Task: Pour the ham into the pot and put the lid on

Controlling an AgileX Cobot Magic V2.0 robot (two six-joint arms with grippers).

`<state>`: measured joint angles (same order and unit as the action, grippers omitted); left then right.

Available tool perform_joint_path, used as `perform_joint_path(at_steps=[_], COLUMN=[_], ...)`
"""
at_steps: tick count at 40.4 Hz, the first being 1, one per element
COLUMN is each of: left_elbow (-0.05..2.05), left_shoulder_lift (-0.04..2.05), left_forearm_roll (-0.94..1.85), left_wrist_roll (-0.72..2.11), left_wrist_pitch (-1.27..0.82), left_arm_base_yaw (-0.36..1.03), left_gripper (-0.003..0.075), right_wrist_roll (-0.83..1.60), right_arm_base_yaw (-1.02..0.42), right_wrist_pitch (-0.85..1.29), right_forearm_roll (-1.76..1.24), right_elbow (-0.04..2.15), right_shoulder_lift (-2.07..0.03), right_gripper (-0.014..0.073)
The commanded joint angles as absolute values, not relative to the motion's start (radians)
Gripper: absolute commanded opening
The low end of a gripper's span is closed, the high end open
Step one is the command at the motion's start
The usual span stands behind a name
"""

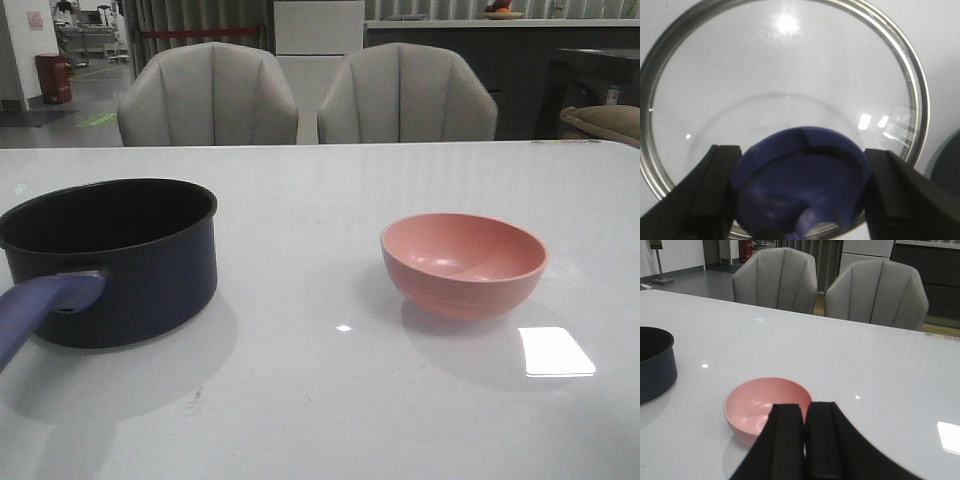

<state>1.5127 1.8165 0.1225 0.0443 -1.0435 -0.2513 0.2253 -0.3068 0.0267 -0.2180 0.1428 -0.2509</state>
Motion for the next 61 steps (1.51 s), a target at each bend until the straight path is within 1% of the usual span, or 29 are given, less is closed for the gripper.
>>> perform_joint_path(at_steps=[1, 7, 15, 24, 30, 39, 51, 61], left_elbow=[1.539, 1.541, 1.571, 1.572, 1.575, 1.627, 1.708, 1.712], left_shoulder_lift=[1.705, 1.66, 1.655, 1.658, 1.681, 1.737, 1.804, 1.821], left_forearm_roll=[0.147, 0.167, 0.171, 0.171, 0.171, 0.279, 0.26, 0.248], left_wrist_roll=[0.044, 0.093, 0.107, 0.116, 0.116, 0.118, 0.118, 0.118], left_wrist_pitch=[-0.995, -1.003, -1.061, -1.044, -1.054, -1.108, -1.244, -1.236], left_arm_base_yaw=[-0.235, -0.174, -0.02, 0.136, 0.196, 0.212, 0.216, 0.222], left_gripper=[0.0259, 0.0259, 0.0259, 0.0261, 0.0262, 0.0262, 0.0262, 0.0262], right_wrist_roll=[0.229, 0.229, 0.229, 0.229, 0.229, 0.229, 0.229, 0.229], right_arm_base_yaw=[-0.308, -0.308, -0.308, -0.308, -0.308, -0.308, -0.308, -0.308], right_wrist_pitch=[-0.056, -0.056, -0.056, -0.056, -0.056, -0.056, -0.056, -0.056], right_forearm_roll=[-0.224, -0.224, -0.224, -0.224, -0.224, -0.224, -0.224, -0.224], right_elbow=[0.171, 0.171, 0.171, 0.171, 0.171, 0.171, 0.171, 0.171], right_shoulder_lift=[-0.256, -0.256, -0.256, -0.256, -0.256, -0.256, -0.256, -0.256], right_gripper=[0.016, 0.016, 0.016, 0.016, 0.016, 0.016, 0.016, 0.016])
